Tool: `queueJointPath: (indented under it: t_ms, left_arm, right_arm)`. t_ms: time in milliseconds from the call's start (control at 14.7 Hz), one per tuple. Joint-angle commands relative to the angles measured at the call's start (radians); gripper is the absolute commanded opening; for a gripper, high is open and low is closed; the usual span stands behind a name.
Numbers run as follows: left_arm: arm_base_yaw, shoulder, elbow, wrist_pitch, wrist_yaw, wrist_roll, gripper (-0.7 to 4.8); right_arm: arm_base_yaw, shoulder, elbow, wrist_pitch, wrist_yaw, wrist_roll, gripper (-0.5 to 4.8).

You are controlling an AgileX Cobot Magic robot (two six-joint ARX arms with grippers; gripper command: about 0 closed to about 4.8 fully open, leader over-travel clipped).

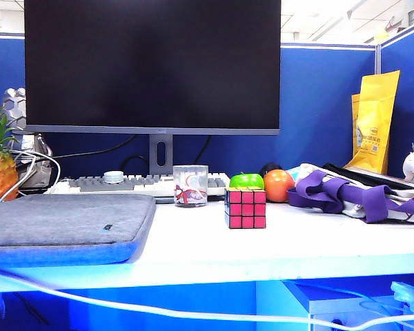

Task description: Rotate the Rubik's Cube so that its red face is facing towards you.

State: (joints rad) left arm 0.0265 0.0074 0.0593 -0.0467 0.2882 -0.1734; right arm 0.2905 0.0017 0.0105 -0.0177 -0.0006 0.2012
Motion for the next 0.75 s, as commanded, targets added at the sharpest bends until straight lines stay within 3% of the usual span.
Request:
queueJointPath:
  t_ms: [68, 748]
  left_arm:
    - [0.001, -0.001, -0.049, 0.061, 0.005, 0.001, 0.52]
    - [0.001, -0.001, -0.049, 0.059, 0.005, 0.001, 0.52]
  right_arm:
    - [-0.001, 0.0, -0.009, 0.014, -0.005, 0.0, 0.09]
    - [-0.001, 0.0, -0.009, 0.013, -0.002, 0.0, 0.09]
